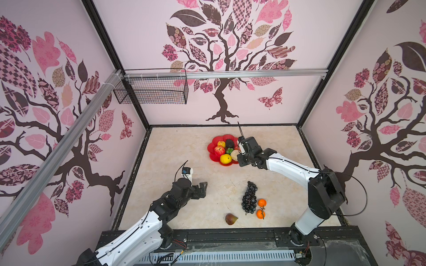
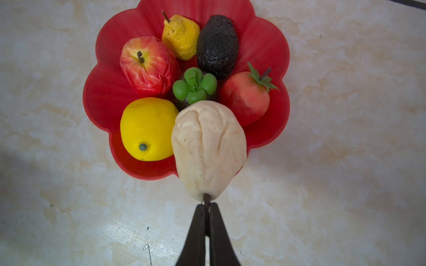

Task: Arrange fruit in a fruit bowl
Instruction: Place the fruit in the fruit bowl.

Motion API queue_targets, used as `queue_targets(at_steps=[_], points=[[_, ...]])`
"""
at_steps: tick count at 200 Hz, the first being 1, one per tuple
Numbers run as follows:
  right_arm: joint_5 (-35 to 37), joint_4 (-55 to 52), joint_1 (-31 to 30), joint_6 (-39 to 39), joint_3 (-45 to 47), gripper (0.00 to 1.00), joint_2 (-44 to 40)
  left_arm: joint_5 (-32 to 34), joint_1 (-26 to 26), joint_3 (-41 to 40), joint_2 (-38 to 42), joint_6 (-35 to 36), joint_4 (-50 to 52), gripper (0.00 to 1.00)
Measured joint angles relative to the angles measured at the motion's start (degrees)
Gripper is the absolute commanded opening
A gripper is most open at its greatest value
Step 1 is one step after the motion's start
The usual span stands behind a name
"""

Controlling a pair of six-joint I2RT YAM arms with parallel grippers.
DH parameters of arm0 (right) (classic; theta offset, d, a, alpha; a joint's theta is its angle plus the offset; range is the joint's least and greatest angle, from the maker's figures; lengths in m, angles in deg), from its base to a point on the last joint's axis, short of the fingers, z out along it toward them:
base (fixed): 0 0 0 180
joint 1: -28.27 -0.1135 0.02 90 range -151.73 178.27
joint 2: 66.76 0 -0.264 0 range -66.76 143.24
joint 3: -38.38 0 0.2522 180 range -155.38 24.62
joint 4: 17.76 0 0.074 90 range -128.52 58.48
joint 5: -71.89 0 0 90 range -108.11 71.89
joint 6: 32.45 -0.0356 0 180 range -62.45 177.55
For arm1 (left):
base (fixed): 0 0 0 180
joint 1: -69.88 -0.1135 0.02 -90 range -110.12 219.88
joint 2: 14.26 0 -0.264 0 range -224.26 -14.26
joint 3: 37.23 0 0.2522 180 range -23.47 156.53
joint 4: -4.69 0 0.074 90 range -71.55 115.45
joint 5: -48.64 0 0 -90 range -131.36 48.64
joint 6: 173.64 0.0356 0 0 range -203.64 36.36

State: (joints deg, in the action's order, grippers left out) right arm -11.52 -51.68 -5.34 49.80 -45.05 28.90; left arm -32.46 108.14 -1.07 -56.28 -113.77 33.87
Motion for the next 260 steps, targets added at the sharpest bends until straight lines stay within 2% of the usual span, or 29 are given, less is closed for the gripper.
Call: queue_targets(at_steps=[37, 132, 171, 226, 260], points=[[0.02, -0.48, 0.0, -0.11, -0.04, 0.07, 0.83, 0.0, 0.0, 0.0, -0.02, 0.02, 0.0, 0.96], [2.69, -1.25, 0.0, -0.44, -0.61, 0.17, 4.28, 0.0, 0.0, 0.0, -0.11, 0.07, -0.2, 0.96], [3.34, -1.44, 0.0, -0.74, -1.75, 0.43, 4.46, -0.13, 0.0, 0.0, -0.2, 0.15, -0.31, 0.96], [4.46, -3.58, 0.0, -1.77, -1.95, 0.65, 3.82, -0.44, 0.0, 0.0, -1.53, 0.33, -0.59, 0.96], [3.5, -5.4, 0.0, -3.13, 0.0, 0.75, -1.64, -1.42, 0.0, 0.0, -4.5, 0.44, -1.68, 0.94]])
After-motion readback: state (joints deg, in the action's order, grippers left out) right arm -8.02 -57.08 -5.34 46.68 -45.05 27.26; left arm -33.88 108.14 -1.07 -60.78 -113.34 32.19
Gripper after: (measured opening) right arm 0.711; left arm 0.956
